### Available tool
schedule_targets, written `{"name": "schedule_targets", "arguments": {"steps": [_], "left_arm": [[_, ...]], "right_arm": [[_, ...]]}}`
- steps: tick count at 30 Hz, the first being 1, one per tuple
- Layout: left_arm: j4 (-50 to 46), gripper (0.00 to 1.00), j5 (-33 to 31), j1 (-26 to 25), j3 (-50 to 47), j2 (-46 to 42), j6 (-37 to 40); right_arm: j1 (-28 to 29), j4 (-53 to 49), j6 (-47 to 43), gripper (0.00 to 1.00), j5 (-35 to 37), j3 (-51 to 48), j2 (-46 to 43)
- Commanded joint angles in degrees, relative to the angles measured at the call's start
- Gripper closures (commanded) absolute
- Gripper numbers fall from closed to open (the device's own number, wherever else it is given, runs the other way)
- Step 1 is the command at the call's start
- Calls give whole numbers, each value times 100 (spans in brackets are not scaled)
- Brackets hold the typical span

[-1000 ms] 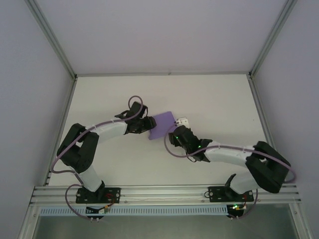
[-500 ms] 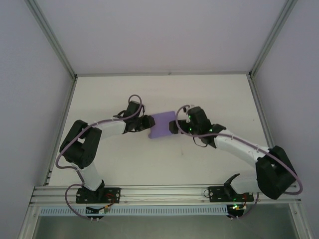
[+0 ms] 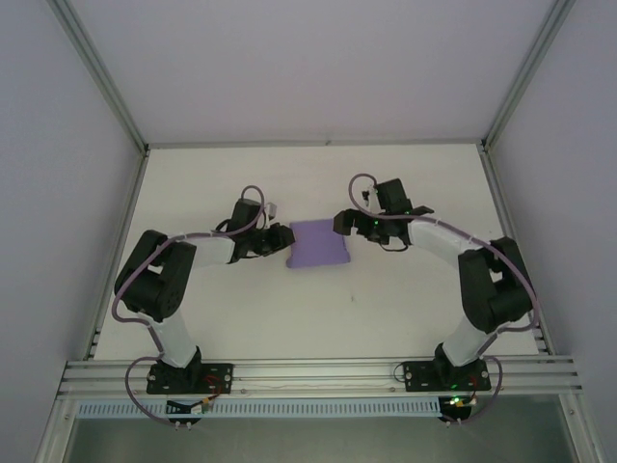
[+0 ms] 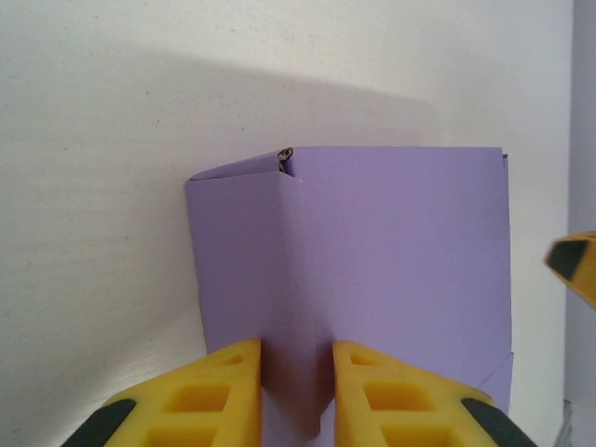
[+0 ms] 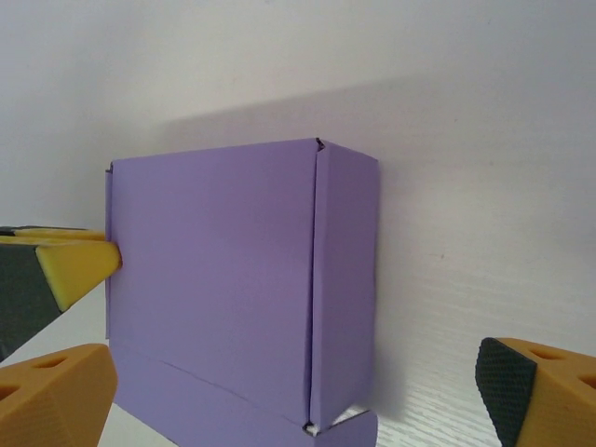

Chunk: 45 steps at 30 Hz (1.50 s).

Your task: Assemble paper box

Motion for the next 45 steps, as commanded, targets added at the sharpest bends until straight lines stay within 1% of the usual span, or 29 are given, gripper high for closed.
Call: {"name": "schedule_targets", "arguments": {"steps": [1,4,8,12,15,21,24,27,30,32,35,37,38,41,42,43,45], "left_arm": [[-276,81,251,106,-351,344,-106],[-264,86,261,208,-401,399,-115],[-4,86,494,293,-512,468,-181],[44,86,558,320,-520,543,-155],[176,87,657,353,-555,613,-151],[344,87,813,426,-609,742,-185],[401,87,845,434,-603,770,-203],[422,84,851,428,-606,742,-175],[554,77,902,426,-588,623,-148],[644,74,910,427,-568,458,-126],[476,68,894,422,-355,146,46],[278,62,815,390,-172,-96,206],[121,56,765,377,-49,-233,326],[-222,28,546,329,200,-723,638],[-316,9,455,317,271,-912,739],[-402,0,383,296,325,-1113,866],[-630,0,111,222,450,-1596,1165]], "right_arm": [[-97,-79,238,0,-767,217,288],[-136,33,339,0,-1034,236,501],[-145,188,451,1,-1328,270,736],[-145,359,584,5,-1706,359,1033],[-154,702,802,9,-2036,351,1220],[-158,1091,1019,14,-2441,362,1481],[-154,1357,1157,21,-2637,311,1531],[-154,1559,1246,33,-2729,231,1503],[-152,1628,1266,45,-2713,173,1405],[-154,1655,1277,51,-2719,150,1308],[-162,1666,1298,59,-2735,123,1125],[-162,1677,1331,61,-2652,86,962],[-167,1667,1323,61,-2572,63,854],[-213,1573,1344,64,-2378,-24,486],[-230,1555,1368,64,-2332,-63,351],[-249,1520,1374,64,-2298,-101,219],[-277,1355,1316,65,-2075,-180,-95]]}}
